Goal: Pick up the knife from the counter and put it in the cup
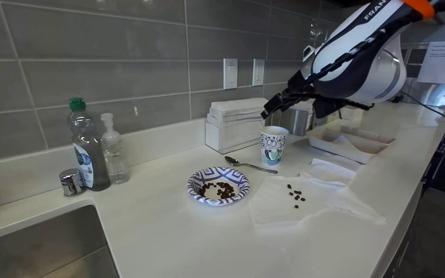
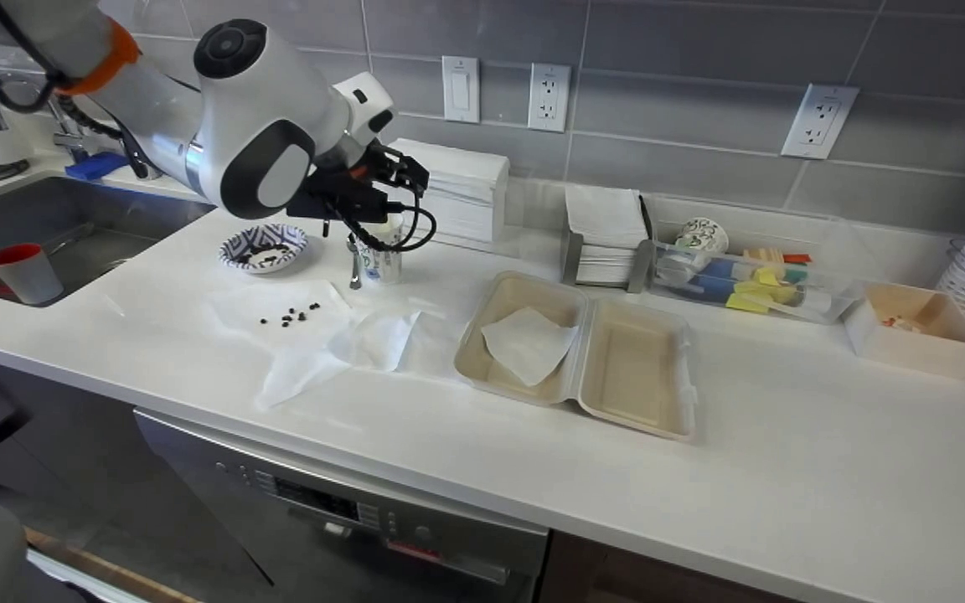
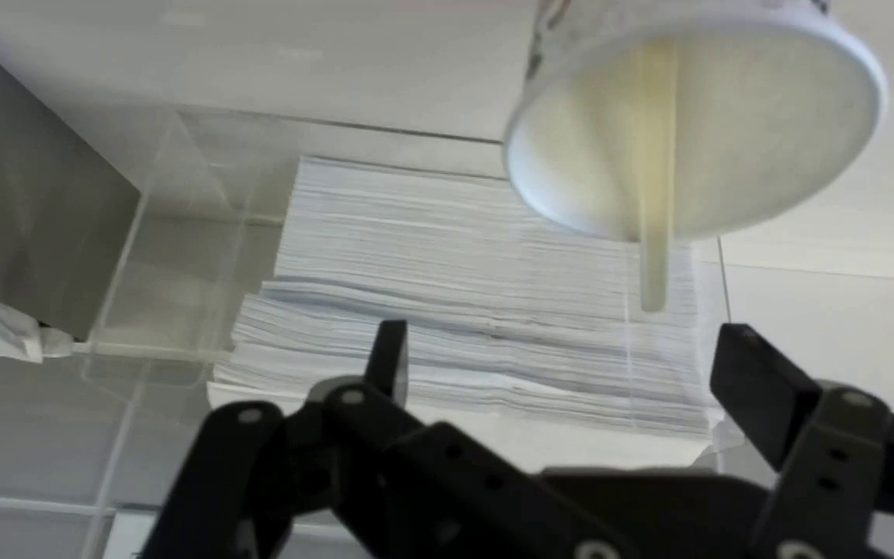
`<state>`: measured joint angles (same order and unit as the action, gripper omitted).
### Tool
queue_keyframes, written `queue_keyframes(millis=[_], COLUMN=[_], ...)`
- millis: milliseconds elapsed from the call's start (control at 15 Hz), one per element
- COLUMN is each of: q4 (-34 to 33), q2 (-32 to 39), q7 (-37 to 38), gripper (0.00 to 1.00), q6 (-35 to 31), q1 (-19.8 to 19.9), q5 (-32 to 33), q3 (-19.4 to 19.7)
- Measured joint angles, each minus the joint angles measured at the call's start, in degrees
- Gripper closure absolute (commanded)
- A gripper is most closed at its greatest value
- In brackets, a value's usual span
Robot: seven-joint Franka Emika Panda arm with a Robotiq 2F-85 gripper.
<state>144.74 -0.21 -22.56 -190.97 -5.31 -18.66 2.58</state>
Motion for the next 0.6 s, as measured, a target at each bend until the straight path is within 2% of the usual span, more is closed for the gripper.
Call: queue_keyframes(millis=[133, 267, 333, 467, 600], q4=[2.89, 6.68, 8.29, 10.15, 10.58], q2=[-2.56, -4.97, -6.53, -10.91, -16.89], q7=[-4.48, -2.98, -2.64, -0.91, 2.69], gripper=[0.00, 0.00, 0.00, 0.00, 0.00], q6=[3.33, 5.65, 7.37, 12.95, 21.67], q1=[2.02, 5.86, 8.82, 16.27, 20.40], q5=[-1.40, 5.74, 8.10, 12.78, 16.06], q3=[1.45, 2.85, 1.89, -3.36, -8.44])
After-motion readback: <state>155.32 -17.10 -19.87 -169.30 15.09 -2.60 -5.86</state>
